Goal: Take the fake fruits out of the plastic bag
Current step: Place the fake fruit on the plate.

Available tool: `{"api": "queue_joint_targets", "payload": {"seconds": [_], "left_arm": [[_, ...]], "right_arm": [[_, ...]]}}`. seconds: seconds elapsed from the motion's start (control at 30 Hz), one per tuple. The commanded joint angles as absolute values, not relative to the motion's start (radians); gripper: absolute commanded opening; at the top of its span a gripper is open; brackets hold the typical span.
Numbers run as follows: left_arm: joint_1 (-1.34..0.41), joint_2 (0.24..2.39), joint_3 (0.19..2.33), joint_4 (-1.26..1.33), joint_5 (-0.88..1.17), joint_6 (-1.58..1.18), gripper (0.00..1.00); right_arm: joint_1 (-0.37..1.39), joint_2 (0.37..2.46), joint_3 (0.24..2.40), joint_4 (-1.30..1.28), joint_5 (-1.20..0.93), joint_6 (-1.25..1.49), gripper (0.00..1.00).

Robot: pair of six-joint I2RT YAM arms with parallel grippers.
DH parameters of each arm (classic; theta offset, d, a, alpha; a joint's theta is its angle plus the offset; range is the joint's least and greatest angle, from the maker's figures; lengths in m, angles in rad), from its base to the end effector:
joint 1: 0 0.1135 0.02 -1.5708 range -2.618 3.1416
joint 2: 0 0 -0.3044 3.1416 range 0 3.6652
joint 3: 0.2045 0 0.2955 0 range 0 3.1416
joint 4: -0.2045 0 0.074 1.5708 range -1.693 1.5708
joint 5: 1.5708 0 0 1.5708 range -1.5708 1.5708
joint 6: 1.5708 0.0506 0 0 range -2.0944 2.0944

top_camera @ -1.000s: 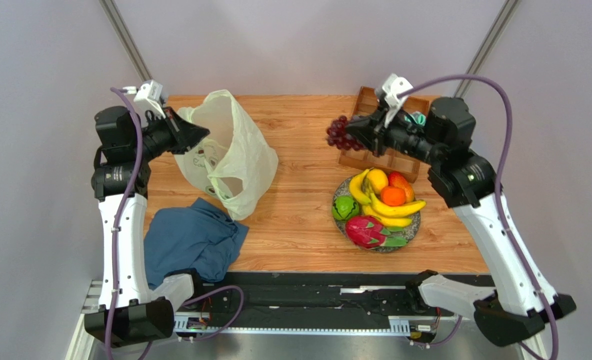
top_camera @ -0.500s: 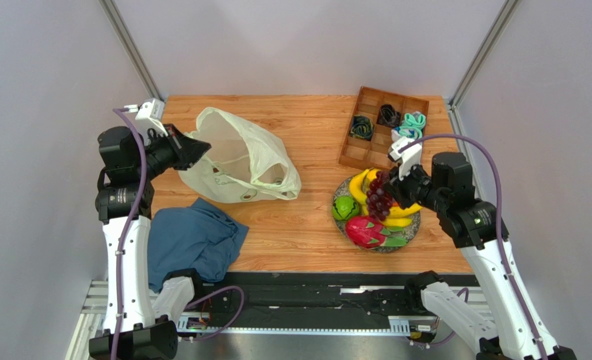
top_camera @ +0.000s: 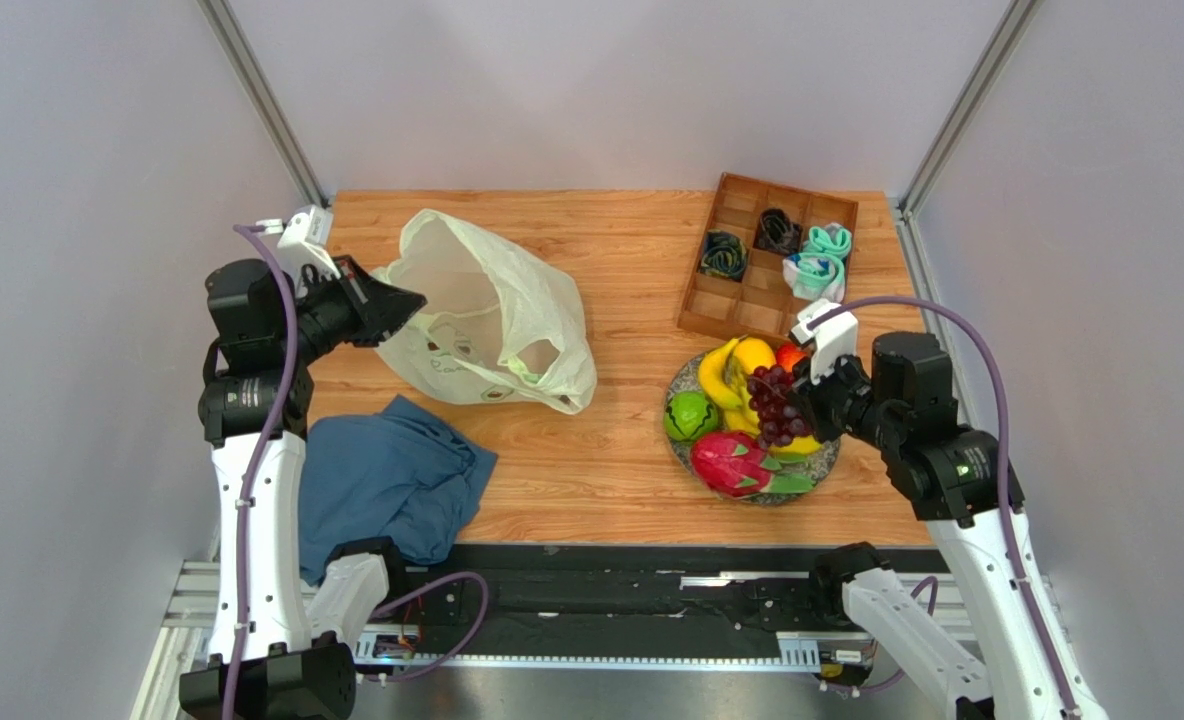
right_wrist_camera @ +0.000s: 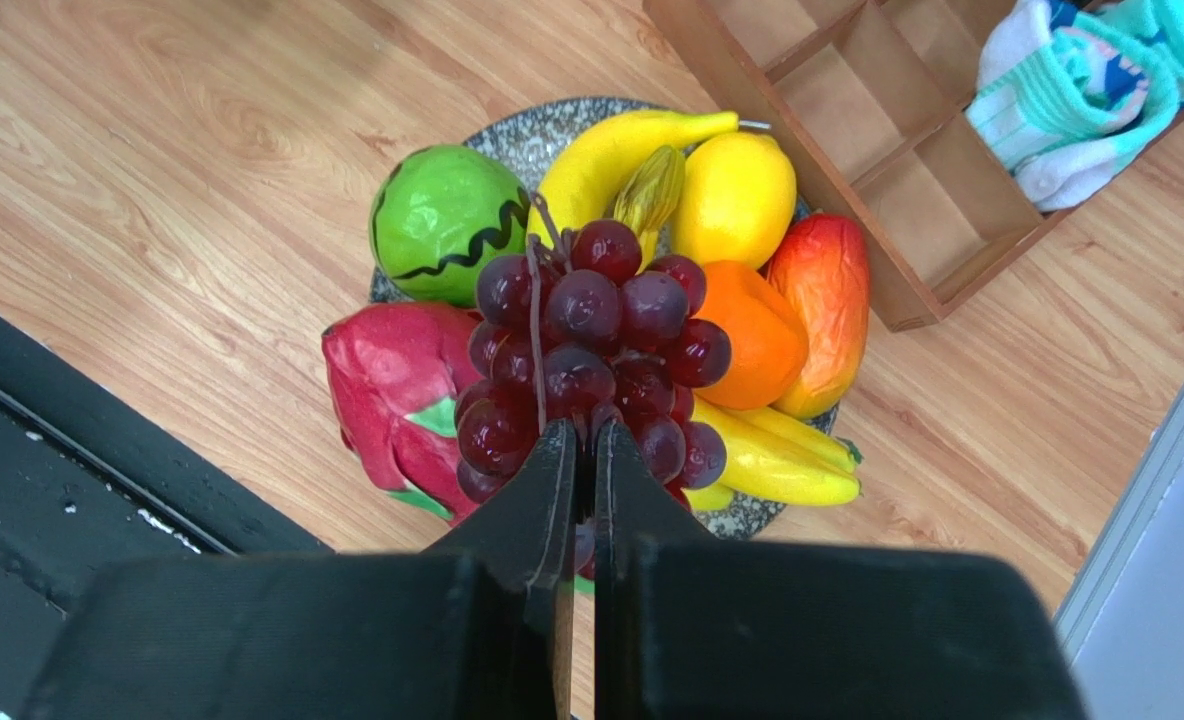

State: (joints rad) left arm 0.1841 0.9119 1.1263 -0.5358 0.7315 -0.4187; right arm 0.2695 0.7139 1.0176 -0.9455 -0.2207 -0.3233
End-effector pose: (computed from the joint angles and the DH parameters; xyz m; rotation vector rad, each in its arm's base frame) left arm 0.2122 0.0051 0.4391 -0.0605 1.8925 -0.8482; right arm 0.1387 0.0498 0.3828 -0.7592 2.0678 0.2140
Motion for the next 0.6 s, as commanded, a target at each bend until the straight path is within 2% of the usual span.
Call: {"api": "queue_joint_targets", "payload": {"seconds": [0.0,0.43,0.47,0.5,0.53,0.57], "left_arm": [[0.189,0.907,1.129,-0.495,0.747,-0.431,0.00],[0.190,0.888,1.118,-0.517,0.741,-0.428,0.00],[0.190,0.888,1.118,-0.522,0.741,-0.426,0.00],[0.190,0.888,1.118,-0.523,0.742,-0.428,0.00],[0.190,0.888,1.121,-0.526,0.742,-0.428,0.00],[0.190,0.887,1.118,-0.526,0.742,-0.429,0.00]], "right_arm": [[0.264,0.759,1.002,-0.888,-0.192,-0.353,0.00],[0.265,1.011,1.031,-0.678,-0.261,-0.299,0.00],[0.265,1.031,1.029,-0.669,-0.258,-0.293,0.03],[0.264,1.040,1.029,-0.666,-0.253,-0.291,0.14],[0.264,1.046,1.031,-0.664,-0.244,-0.287,0.39],[0.265,1.049,1.035,-0.661,-0.212,-0.263,0.45]]}}
